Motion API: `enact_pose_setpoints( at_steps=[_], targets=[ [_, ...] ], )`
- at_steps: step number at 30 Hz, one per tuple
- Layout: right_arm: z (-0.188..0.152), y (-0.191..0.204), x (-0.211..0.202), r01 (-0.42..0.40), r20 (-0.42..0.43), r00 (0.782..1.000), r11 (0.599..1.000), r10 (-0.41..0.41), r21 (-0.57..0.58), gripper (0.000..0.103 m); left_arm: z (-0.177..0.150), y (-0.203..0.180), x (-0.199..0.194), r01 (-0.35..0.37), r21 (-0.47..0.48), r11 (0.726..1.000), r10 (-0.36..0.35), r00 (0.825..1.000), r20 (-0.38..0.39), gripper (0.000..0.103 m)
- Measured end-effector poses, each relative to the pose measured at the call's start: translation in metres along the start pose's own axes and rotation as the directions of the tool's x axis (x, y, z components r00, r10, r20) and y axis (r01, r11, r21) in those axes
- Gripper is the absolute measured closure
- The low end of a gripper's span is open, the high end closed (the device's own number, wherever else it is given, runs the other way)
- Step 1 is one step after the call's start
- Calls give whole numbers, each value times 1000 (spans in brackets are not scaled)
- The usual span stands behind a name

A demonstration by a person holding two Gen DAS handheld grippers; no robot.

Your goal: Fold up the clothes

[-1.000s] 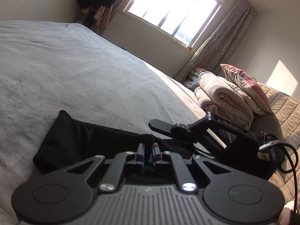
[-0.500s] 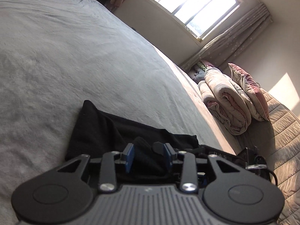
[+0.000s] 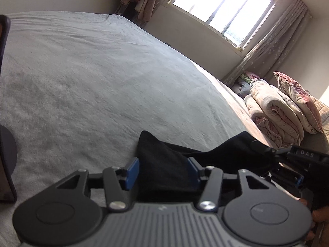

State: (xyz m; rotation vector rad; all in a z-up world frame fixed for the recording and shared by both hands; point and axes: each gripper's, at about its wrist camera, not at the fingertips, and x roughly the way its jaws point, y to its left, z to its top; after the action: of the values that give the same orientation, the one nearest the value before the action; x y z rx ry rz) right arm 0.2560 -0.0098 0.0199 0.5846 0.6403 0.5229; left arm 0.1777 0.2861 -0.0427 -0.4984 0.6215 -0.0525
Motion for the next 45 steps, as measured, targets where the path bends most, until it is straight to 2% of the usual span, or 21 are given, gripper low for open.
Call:
enact_pose_setpoints(
  at_steps=[5, 12, 15, 20, 24, 27, 30, 32, 34, 39, 41, 45],
  targets=[
    [21, -26, -28, 80, 54, 995, 997, -80, 5, 88, -16, -23, 15, -2, 121, 993, 7, 999, -45, 41],
    [34, -75, -67, 176, 114, 977, 984, -180, 37, 88, -36, -45, 31, 4, 214, 977, 18, 995, -101, 41],
    [35, -100, -82, 217, 132, 966, 974, -224, 62, 88, -43, -57, 33, 34, 257, 966, -7, 994, -107, 41],
    [33, -139, -104, 277, 143, 946, 954, -291, 112, 88, -51, -69, 37, 47, 296, 954, -16, 994, -107, 41],
    [30, -162, -113, 325, 136, 930, 938, -340, 123, 88, -55, -78, 39, 70, 288, 955, -40, 993, -110, 42],
    [29, -176, -117, 354, 135, 920, 927, -369, 122, 88, -59, -84, 40, 46, 297, 954, -20, 996, -91, 46],
    [29, -183, -121, 379, 146, 908, 918, -393, 115, 88, -63, -90, 42, 27, 316, 948, -3, 997, -77, 59],
    [29, -186, -123, 393, 156, 900, 913, -406, 109, 88, -66, -93, 44, 22, 335, 942, 3, 997, -74, 82],
    [29, -189, -125, 411, 169, 891, 906, -422, 97, 88, -69, -97, 46, 9, 359, 933, 18, 997, -74, 93],
    [24, -193, -122, 491, 179, 852, 870, -491, 51, 89, -77, -109, 49, -42, 442, 896, 77, 995, -61, 95],
    [20, -196, -119, 519, 176, 838, 854, -516, 35, 89, -77, -108, 48, -40, 442, 896, 76, 995, -64, 95],
    [13, -199, -116, 552, 178, 821, 834, -543, -3, 90, -71, -98, 46, -8, 381, 924, 44, 996, -84, 94]
  ],
)
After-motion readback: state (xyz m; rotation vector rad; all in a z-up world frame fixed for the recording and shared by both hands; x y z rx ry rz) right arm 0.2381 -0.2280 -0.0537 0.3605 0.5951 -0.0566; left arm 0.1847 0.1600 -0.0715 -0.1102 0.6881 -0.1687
